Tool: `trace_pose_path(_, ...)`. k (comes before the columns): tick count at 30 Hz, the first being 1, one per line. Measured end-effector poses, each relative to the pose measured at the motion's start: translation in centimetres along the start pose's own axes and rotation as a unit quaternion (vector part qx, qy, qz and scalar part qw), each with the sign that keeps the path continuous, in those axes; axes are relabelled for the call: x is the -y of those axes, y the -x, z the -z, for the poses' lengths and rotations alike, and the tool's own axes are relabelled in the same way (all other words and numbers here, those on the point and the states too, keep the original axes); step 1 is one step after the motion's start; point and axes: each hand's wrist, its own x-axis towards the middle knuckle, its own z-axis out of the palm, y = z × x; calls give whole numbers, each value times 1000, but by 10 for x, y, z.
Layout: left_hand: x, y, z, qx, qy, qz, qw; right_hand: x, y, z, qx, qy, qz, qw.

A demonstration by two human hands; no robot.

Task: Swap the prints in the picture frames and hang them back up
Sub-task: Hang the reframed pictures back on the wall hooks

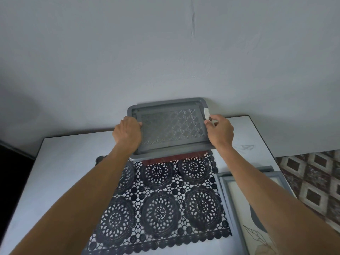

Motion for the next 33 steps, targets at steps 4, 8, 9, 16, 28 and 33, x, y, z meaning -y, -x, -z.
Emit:
trace_pose_path(4, -4, 3, -1, -16, 3, -3, 1000, 1, 5, -2, -3, 28, 10, 1000)
trace_pose_path(8, -3, 8, -9, -9, 47, 21, 999, 5, 9, 0, 6, 41, 10, 999)
trace_pose_path(9, -3, 9, -11, -2, 53, 23, 998, 4, 9, 0, 10, 40, 12, 999)
trace_pose_path(16, -4, 33, -8, -136, 16, -130, 982, -1, 13, 11, 24, 12, 26, 999)
trace_pose_path(28, -70, 168, -32, 12, 207, -310, 928, -44, 110, 68, -9, 38, 63, 997)
trace_pose_path(33, -74, 225, -62, 123, 214, -279, 928, -88, 160, 109, 22, 70, 41, 996)
